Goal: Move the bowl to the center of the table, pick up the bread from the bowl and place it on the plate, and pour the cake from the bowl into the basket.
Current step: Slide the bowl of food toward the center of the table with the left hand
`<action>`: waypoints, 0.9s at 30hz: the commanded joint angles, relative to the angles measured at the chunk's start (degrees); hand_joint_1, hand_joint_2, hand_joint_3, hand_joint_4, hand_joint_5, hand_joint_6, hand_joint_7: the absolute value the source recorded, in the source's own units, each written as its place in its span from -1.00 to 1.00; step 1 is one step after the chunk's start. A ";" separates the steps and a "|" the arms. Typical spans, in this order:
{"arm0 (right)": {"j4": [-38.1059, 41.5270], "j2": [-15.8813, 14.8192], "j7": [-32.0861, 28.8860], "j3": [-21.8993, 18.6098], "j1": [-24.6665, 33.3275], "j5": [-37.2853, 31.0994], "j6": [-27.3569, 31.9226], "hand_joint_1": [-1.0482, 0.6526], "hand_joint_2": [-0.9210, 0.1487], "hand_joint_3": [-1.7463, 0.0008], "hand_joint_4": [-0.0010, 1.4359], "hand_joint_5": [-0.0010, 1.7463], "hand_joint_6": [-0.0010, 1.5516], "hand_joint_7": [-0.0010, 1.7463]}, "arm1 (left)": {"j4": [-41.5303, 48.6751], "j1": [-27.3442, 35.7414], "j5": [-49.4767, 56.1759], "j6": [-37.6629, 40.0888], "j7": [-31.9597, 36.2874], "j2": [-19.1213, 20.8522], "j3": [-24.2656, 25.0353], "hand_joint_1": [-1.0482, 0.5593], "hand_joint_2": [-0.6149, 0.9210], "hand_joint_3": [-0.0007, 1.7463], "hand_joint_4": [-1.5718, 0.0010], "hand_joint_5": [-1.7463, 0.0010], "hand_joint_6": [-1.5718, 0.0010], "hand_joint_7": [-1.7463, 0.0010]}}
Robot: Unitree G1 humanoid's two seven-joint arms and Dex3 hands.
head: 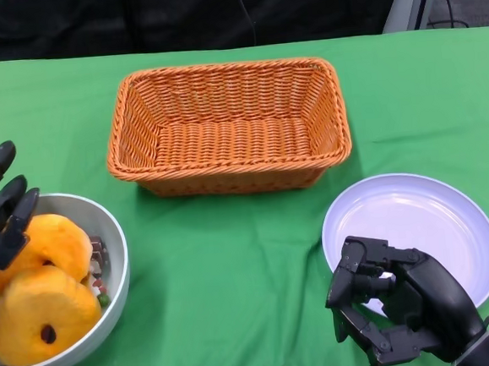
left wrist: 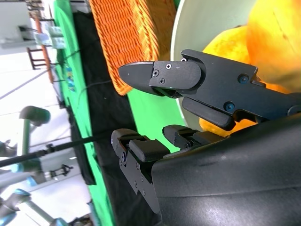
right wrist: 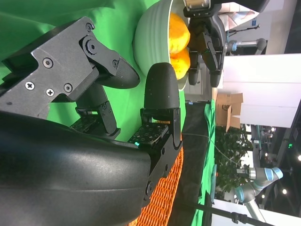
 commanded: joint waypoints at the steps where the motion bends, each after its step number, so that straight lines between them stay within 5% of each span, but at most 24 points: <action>1: -0.08 -0.36 -0.34 -0.76 -0.29 0.20 0.09 0.15 -0.17 -0.35 0.00 0.92 -0.15 0.57 | -1.94 1.42 -0.24 -0.62 0.69 -0.95 -0.07 -0.52 1.00 -0.64 0.19 0.98 0.27 0.98; 16: 0.70 -0.30 -0.16 -0.79 -0.65 0.39 -0.13 0.18 -0.19 -0.35 0.01 0.93 -0.16 0.59 | -7.00 1.92 -0.64 -3.53 1.22 -4.06 -0.01 -0.60 1.00 -0.65 0.13 0.97 0.21 0.98; 27: 0.84 -0.36 -0.17 -0.90 -0.57 0.34 -0.04 0.17 -0.17 -0.35 -0.01 0.93 -0.17 0.59 | -10.44 2.88 -5.02 -5.19 -5.04 -4.40 0.76 -0.53 1.00 -0.62 0.16 0.99 0.25 1.00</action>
